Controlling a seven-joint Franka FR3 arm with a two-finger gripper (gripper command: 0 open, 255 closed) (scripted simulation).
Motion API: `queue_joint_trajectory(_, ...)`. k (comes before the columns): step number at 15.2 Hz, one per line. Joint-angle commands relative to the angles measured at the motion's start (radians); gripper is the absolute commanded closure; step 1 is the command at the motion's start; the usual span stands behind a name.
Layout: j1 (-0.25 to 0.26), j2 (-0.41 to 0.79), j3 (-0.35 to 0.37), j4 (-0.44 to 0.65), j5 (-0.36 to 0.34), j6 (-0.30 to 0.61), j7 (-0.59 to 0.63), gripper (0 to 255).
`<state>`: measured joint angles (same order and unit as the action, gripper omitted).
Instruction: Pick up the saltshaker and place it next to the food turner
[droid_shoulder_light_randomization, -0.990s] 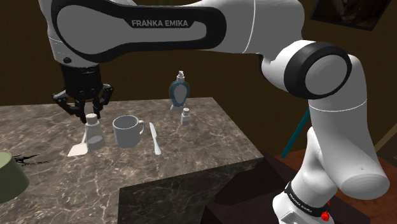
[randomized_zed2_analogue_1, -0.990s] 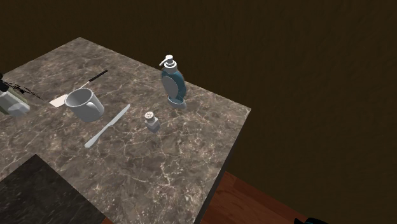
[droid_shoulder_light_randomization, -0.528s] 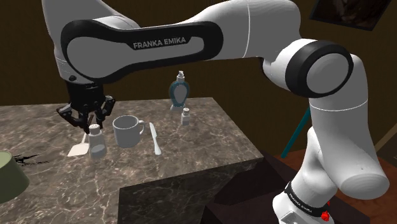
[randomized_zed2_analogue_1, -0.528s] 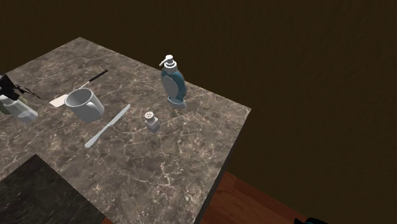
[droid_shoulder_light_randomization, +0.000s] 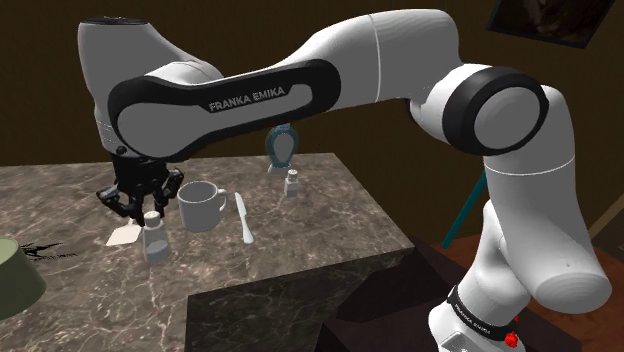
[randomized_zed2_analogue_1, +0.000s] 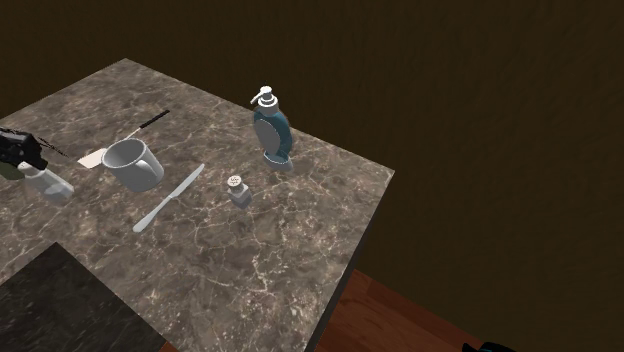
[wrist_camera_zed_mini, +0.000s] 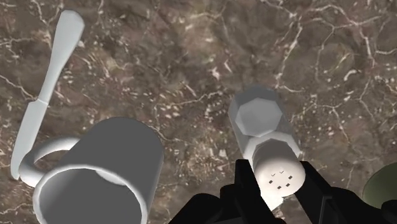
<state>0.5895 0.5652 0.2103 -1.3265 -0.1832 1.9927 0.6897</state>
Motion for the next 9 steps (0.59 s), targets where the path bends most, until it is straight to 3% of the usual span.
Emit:
queue_joint_trajectory(1, -0.001, 0.001, -0.001, -0.029, -0.002, 0.03, 0.004, 255)
queue_joint_trajectory(9, -0.002, 0.014, -0.003, -0.065, -0.007, 0.079, 0.01, 255)
